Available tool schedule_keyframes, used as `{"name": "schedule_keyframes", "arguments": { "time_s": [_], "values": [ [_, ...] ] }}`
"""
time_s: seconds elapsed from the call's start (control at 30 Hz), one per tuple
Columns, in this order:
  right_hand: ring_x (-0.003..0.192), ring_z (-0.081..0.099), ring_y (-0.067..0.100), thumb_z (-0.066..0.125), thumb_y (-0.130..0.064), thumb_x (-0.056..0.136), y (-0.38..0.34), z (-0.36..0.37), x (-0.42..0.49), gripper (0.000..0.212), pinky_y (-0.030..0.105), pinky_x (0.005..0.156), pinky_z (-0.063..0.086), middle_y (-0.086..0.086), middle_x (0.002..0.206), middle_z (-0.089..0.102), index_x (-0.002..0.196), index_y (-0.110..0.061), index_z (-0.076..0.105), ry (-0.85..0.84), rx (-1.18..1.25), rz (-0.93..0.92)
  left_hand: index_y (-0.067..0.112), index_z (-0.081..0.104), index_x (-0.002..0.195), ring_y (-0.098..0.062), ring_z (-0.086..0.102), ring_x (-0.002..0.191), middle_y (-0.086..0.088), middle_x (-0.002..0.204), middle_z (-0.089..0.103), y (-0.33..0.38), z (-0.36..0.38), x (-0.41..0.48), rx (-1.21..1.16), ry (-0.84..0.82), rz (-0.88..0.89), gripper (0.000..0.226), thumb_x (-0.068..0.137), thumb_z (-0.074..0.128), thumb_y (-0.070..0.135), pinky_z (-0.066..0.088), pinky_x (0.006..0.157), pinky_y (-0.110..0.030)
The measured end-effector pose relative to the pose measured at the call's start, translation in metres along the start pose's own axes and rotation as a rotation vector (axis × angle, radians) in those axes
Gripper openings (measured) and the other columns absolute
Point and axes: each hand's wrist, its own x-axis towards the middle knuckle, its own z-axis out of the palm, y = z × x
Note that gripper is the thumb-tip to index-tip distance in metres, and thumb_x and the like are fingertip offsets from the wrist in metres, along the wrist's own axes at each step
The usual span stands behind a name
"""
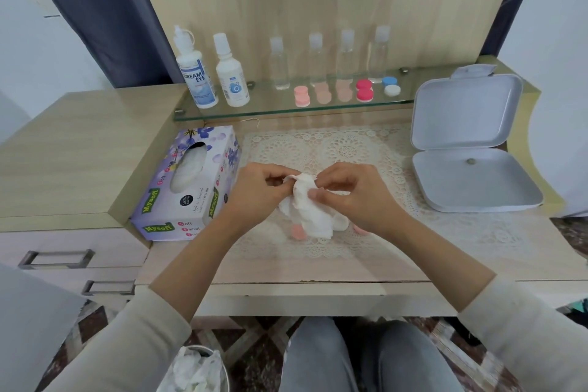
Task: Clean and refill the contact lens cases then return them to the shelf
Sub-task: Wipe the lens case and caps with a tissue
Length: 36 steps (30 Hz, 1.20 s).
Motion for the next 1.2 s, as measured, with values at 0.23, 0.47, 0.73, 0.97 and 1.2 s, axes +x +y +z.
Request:
{"name": "schedule_keyframes", "arguments": {
  "time_s": [0.23, 0.47, 0.73, 0.97, 1.2],
  "values": [
    [0.056, 0.048, 0.006, 0.074, 0.001, 0.068, 0.005, 0.001, 0.002, 0.032, 0.017, 0.055, 0.043, 0.001, 0.066, 0.055, 0.073, -0.019, 0.05, 0.13, 0.022, 0.064, 0.02, 0.064, 0.094, -0.012, 0.061, 0.082, 0.002, 0.086, 0.064, 0.005, 0.005, -0.002, -0.208, -0.047, -0.138, 0.024, 0.088, 0.05, 0.001, 0.052, 0.078, -0.031],
    [0.056, 0.053, 0.004, 0.075, 0.0, 0.069, 0.006, 0.003, 0.001, 0.027, 0.013, 0.057, 0.047, -0.002, 0.065, 0.059, 0.066, -0.02, 0.057, 0.148, 0.033, 0.028, 0.012, 0.065, 0.085, -0.003, 0.065, 0.071, 0.001, 0.082, 0.068, -0.004, 0.014, -0.005, -0.174, 0.034, -0.102, 0.011, 0.076, 0.071, 0.01, 0.052, 0.068, -0.017],
    [0.093, 0.054, 0.013, 0.066, -0.021, 0.08, 0.031, -0.01, -0.004, 0.033, 0.022, 0.079, 0.041, -0.001, 0.113, 0.062, 0.113, -0.017, 0.063, -0.139, -0.588, 0.083, 0.024, 0.062, 0.078, -0.005, 0.055, 0.076, 0.009, 0.084, 0.062, -0.019, -0.001, -0.002, 0.031, 0.022, -0.127, 0.013, 0.084, 0.063, 0.012, 0.042, 0.07, -0.019],
    [0.098, 0.048, 0.021, 0.06, -0.017, 0.08, 0.051, 0.001, -0.007, 0.027, 0.023, 0.073, 0.032, 0.005, 0.104, 0.052, 0.107, -0.014, 0.066, -0.218, -0.719, 0.097, 0.022, 0.067, 0.084, 0.002, 0.054, 0.079, 0.014, 0.086, 0.062, -0.024, 0.008, 0.002, 0.166, -0.229, -0.181, 0.012, 0.085, 0.062, 0.012, 0.042, 0.068, -0.013],
    [0.077, 0.044, 0.017, 0.063, -0.012, 0.08, 0.056, 0.0, -0.015, 0.026, 0.024, 0.064, 0.031, 0.004, 0.083, 0.047, 0.105, -0.018, 0.07, -0.105, -0.595, 0.042, 0.018, 0.07, 0.085, 0.0, 0.055, 0.08, 0.012, 0.083, 0.062, -0.037, 0.04, 0.005, 0.219, -0.172, -0.018, 0.009, 0.081, 0.066, 0.011, 0.039, 0.07, -0.008]
  ]
}}
